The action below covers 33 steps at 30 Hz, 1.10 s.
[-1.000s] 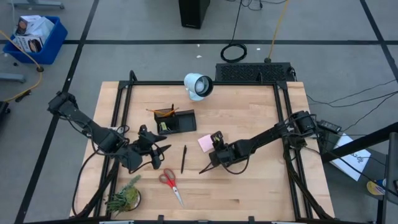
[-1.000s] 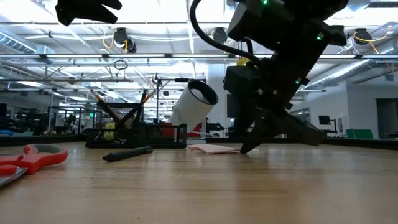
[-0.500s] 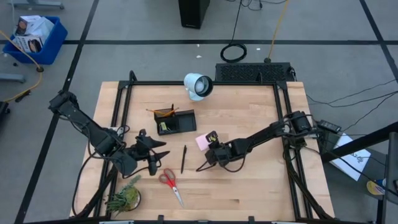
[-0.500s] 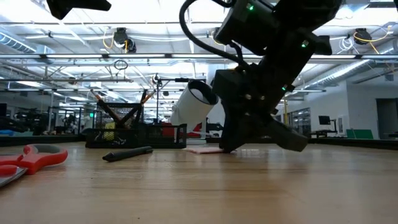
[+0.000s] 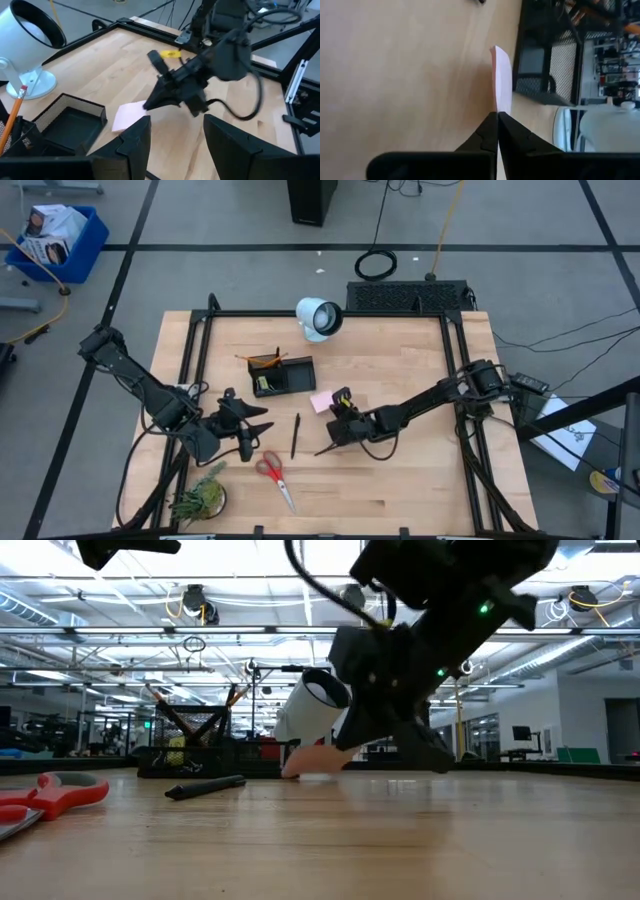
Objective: Pick and place office supplies into organizer
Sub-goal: Put the pink sticky note pad into the black desk organizer
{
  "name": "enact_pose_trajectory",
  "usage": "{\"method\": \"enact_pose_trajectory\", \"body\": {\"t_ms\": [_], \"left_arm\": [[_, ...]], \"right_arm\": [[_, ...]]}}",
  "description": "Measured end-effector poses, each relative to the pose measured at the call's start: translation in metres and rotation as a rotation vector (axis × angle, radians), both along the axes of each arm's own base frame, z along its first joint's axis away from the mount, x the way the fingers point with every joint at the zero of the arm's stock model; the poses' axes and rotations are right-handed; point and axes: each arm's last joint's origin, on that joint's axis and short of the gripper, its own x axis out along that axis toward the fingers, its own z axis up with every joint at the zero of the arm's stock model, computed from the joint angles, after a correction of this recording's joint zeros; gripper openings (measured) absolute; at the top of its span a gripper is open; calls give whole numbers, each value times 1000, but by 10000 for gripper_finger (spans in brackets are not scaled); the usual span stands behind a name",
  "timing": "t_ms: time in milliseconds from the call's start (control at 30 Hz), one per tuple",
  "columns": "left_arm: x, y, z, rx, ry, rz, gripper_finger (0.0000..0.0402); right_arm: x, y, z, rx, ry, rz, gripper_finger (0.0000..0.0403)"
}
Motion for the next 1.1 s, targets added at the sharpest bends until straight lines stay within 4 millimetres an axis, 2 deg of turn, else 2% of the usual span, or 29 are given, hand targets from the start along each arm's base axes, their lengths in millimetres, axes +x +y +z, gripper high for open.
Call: {"method": "enact_pose_trajectory", "body": {"t_ms": [233,467,700,867,1100], "left_arm": [[0,0,0,12,3,-7,186],[0,0,0,18,1,-11,186],[0,-1,0,17,5,-20,186],[0,-1,0,25,14,-22,186],[0,-1,0,39,17,-28,186]], "right_arm": [[-4,21,22,-41,-110,17,0],[6,31,46,-140,-292,42,0],[16,3,51,-110,-374,-54,0],[22,-13,44,-86,-351,-53,0],[51,-25,37,-79,-323,-17,0]]}}
